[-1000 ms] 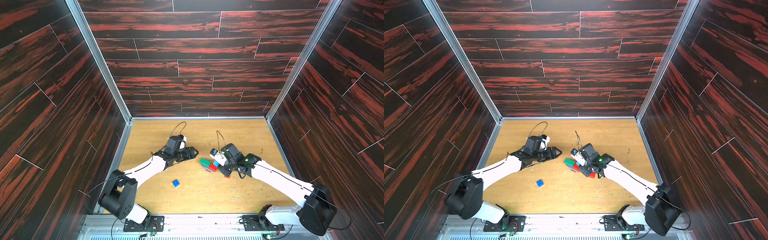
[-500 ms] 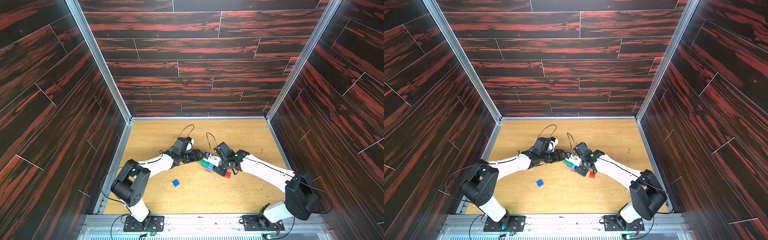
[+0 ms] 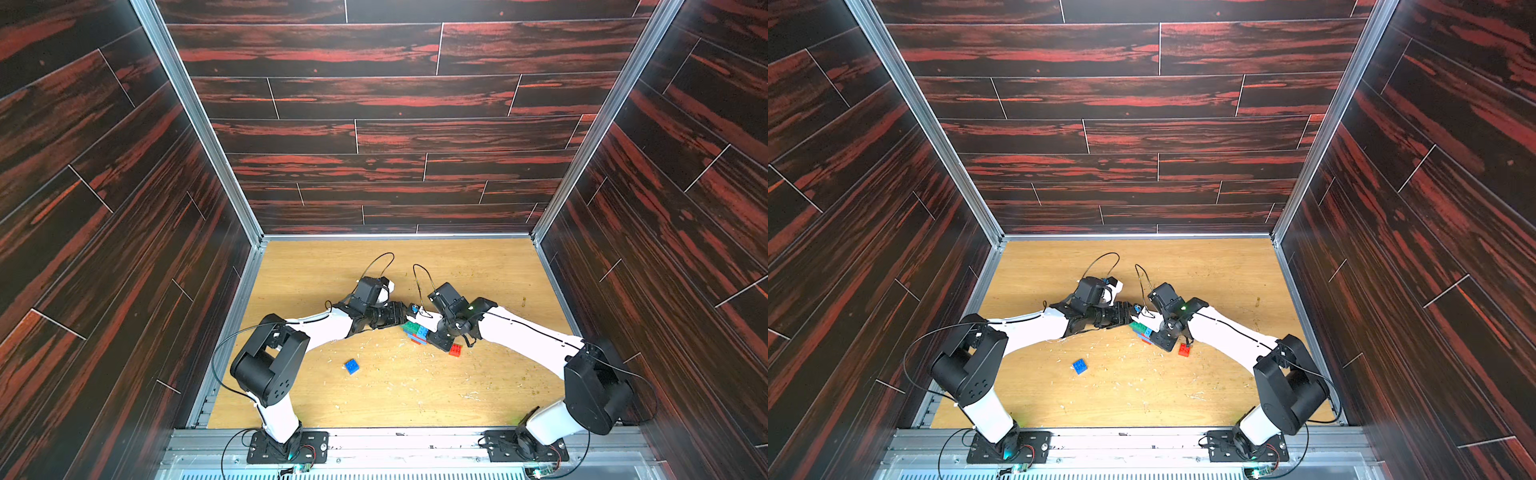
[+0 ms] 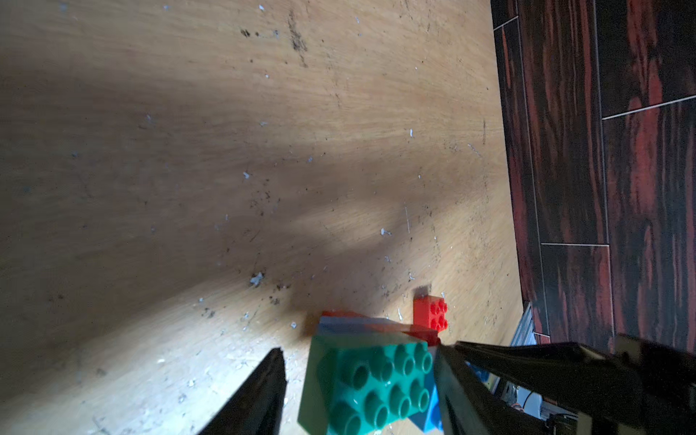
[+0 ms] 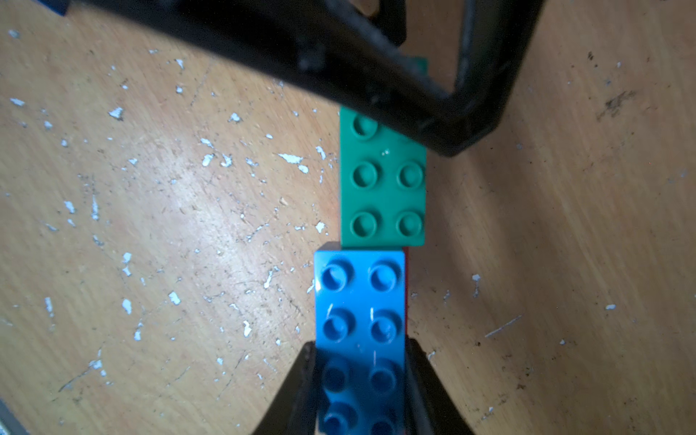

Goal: Assemble a heart with lego
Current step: Assemble the lego brick with the lego brick.

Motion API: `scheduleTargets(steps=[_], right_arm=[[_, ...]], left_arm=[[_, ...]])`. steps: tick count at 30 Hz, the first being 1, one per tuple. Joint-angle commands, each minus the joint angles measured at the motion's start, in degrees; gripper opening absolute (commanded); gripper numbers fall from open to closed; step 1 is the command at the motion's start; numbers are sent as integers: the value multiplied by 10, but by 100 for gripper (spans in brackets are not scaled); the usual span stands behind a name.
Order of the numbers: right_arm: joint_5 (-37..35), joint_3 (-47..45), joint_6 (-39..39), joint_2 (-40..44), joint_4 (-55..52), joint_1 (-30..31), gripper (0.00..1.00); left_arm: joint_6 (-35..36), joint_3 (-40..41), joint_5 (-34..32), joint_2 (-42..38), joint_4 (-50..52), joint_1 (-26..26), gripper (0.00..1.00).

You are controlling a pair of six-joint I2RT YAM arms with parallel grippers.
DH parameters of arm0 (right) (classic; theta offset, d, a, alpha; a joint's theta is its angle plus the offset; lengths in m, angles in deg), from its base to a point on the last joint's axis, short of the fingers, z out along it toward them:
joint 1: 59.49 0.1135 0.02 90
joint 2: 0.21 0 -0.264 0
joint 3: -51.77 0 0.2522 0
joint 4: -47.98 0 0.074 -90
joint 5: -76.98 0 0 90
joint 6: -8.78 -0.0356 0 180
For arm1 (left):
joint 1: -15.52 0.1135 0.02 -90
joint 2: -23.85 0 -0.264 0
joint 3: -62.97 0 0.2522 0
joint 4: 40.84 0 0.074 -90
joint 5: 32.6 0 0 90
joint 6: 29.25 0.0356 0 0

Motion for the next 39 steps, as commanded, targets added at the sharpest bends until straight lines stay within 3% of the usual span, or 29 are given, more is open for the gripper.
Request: scheduleTargets(steps=[1,7,19,31,39], right_arm=[[19,16,-17,-16,-12,-12,0],[64,24,-25,-21,-14,-30,0],[76,20,-44,-66,-17,-39,2],[44,42,-70,-59,-14,-46,33],[62,37,-67,-4,15,-47,54]], left_arm=[[3,-3,8,-4,-9,-4,64],[10,1,1,-3,2,-5,60],[20,-3,10,-2,16,-7,57],[30,-9,0,-2,34,-7,56],[37,-14,-7,-2,48,-7,56]])
